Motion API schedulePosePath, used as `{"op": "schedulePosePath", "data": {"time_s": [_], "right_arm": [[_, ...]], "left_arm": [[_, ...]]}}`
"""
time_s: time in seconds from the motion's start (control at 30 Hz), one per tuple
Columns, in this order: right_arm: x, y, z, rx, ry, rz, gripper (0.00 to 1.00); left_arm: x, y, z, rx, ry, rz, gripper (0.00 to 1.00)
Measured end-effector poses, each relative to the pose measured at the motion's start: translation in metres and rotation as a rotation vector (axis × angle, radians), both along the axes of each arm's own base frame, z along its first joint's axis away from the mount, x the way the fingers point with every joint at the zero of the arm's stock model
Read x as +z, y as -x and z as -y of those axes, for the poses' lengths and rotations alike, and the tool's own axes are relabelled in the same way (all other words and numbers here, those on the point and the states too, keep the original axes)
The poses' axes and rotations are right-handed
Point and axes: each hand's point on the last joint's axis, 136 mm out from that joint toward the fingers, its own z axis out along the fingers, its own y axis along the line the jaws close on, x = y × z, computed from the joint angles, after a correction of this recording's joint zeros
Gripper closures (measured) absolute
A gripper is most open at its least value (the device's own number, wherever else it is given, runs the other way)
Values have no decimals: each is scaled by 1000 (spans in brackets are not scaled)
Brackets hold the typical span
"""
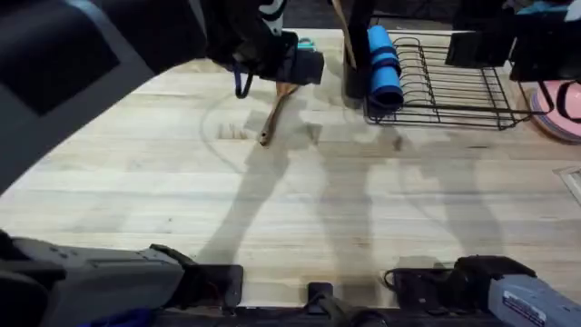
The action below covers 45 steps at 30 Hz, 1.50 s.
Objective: Pick up the spoon on the table one by one and put them onto the rack
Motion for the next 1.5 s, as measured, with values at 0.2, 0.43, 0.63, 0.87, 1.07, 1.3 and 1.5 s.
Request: {"op": "schedulePosePath", "data": {"time_s": [0.2, 0.43, 0.63, 0.87, 1.07, 1.3, 1.5], "right_arm": [[0, 0, 0, 0, 0, 0, 3], [0, 0, 0, 0, 0, 0, 3], [0, 0, 0, 0, 0, 0, 3], [0, 0, 0, 0, 0, 0, 3], [0, 0, 0, 0, 0, 0, 3], [0, 0, 0, 0, 0, 0, 3], [0, 0, 0, 0, 0, 0, 3]], "left_arm": [[-3, 11, -5, -37, -40, -31, 7], [-1, 6, -3, -60, -46, -5, 7], [6, -7, 3, -63, -26, 52, 7], [-22, -13, 6, -67, -53, -8, 7], [-56, -16, 7, -84, -95, -85, 7], [-88, -25, 10, -89, -116, -128, 8], [-106, -35, 0, -60, -122, -150, 7]]}}
